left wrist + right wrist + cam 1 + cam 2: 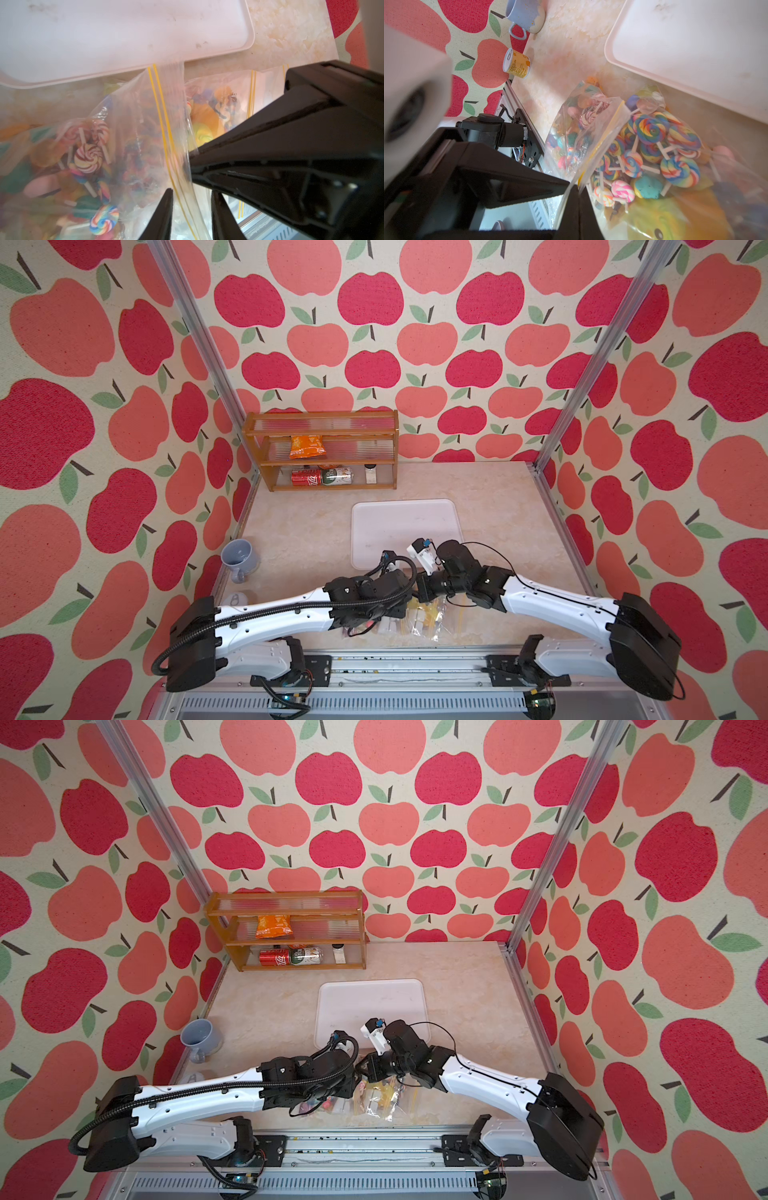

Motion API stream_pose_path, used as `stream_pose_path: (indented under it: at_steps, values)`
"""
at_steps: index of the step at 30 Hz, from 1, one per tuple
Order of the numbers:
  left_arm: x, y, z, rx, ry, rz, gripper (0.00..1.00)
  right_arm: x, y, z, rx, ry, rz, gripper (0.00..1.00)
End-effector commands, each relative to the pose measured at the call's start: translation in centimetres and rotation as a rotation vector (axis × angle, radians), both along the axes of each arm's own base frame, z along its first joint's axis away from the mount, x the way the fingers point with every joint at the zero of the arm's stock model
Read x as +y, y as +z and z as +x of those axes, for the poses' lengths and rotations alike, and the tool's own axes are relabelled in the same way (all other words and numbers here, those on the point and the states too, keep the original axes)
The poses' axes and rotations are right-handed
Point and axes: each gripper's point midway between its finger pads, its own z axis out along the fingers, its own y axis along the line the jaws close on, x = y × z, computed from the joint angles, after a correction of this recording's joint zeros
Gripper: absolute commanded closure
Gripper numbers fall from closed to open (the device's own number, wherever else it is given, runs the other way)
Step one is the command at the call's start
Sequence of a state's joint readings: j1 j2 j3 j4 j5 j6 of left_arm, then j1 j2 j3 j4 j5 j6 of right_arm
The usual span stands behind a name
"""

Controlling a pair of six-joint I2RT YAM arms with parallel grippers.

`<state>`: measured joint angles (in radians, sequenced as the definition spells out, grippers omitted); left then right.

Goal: Pour candies out of the ziploc bag
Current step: Open the ziploc bag at the center of the board.

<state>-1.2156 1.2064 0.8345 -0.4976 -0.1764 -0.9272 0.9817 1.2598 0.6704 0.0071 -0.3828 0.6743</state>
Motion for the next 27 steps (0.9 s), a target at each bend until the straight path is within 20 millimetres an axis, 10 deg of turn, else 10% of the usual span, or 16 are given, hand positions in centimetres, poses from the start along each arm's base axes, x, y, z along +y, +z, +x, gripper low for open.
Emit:
stream_pose_path:
  at_steps: [1,27]
  values:
    - [1.4,-1.1,0.2,-0.008,0.038,0.064,0.73,0.8,3.1,-0.4,-0.025,0.029,0.087,1.0]
    - [2.1,-1.4,0.0,-0.01,0.062,0.026,0.73,0.8,3.7,-0.7,-0.025,0.037,0.112,1.0]
